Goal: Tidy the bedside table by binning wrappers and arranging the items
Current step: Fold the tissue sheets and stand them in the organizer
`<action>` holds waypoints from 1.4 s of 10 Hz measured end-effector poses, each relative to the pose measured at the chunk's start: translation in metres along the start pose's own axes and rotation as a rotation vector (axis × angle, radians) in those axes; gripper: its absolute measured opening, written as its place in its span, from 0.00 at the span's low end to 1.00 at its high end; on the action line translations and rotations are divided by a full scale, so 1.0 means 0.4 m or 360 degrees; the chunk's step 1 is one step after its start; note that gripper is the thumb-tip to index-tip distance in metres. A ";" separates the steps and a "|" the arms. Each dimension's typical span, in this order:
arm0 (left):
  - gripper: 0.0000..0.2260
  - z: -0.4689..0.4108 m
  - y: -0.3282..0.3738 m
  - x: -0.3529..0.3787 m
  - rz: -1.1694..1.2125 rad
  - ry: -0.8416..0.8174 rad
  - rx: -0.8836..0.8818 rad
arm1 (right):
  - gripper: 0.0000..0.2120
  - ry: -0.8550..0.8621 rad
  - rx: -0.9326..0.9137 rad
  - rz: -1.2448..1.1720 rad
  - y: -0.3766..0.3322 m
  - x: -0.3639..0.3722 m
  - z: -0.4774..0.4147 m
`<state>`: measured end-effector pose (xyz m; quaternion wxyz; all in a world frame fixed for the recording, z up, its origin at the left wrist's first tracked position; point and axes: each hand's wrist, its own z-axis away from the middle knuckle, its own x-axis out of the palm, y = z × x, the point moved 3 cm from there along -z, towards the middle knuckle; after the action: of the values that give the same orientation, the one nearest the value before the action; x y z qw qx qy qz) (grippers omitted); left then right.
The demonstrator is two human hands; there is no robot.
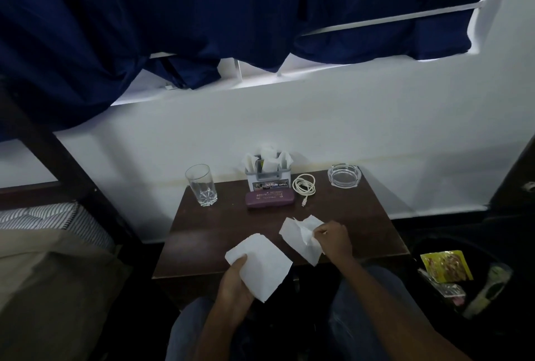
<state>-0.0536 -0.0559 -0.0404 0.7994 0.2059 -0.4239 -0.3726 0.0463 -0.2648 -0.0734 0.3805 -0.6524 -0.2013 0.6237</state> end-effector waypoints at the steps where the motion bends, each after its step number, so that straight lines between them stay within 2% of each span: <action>1: 0.20 0.000 -0.003 -0.002 -0.0037 0.0008 0.0033 | 0.08 0.0034 0.0014 -0.0077 -0.002 -0.003 -0.001; 4: 0.20 -0.011 -0.006 -0.001 0.0057 0.0078 0.0004 | 0.07 0.0093 0.0017 -0.0122 -0.010 -0.006 0.002; 5: 0.19 -0.008 -0.004 0.006 0.0086 0.0136 -0.0029 | 0.07 0.0167 0.0089 -0.0258 -0.013 -0.016 0.008; 6: 0.10 -0.011 0.004 0.006 -0.0003 0.0202 0.0055 | 0.05 0.0234 0.0108 -0.0480 -0.032 -0.042 0.021; 7: 0.15 -0.019 0.003 0.007 -0.0060 0.0207 0.0064 | 0.04 0.0233 -0.0032 -0.0649 -0.064 -0.064 0.059; 8: 0.19 -0.006 0.003 0.026 -0.0019 0.0184 0.0051 | 0.04 0.0264 -0.0304 -0.0765 -0.126 -0.065 0.133; 9: 0.20 0.008 0.001 0.043 0.0036 0.0099 -0.0052 | 0.05 0.0273 -0.0663 -0.0540 -0.182 -0.024 0.208; 10: 0.22 0.028 -0.005 0.058 0.0078 -0.0014 -0.0141 | 0.06 0.0253 -0.0881 -0.0044 -0.203 0.029 0.264; 11: 0.27 0.038 0.008 0.052 0.0123 -0.0239 -0.0177 | 0.08 0.0258 -0.1008 0.0215 -0.201 0.063 0.288; 12: 0.34 0.021 0.002 0.041 0.0190 -0.0396 -0.0159 | 0.05 0.0248 -0.0994 0.0188 -0.196 0.080 0.293; 13: 0.31 0.016 0.000 0.035 0.0136 -0.0381 -0.0141 | 0.04 0.0214 -0.0959 0.0177 -0.192 0.088 0.293; 14: 0.21 0.020 -0.001 0.047 -0.0009 -0.0250 -0.0136 | 0.05 0.0148 -0.0985 0.0107 -0.190 0.084 0.295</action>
<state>-0.0535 -0.0708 -0.0261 0.7708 0.1430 -0.4684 -0.4076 -0.0468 -0.1632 -0.0309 0.1520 -0.7713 -0.3422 0.5146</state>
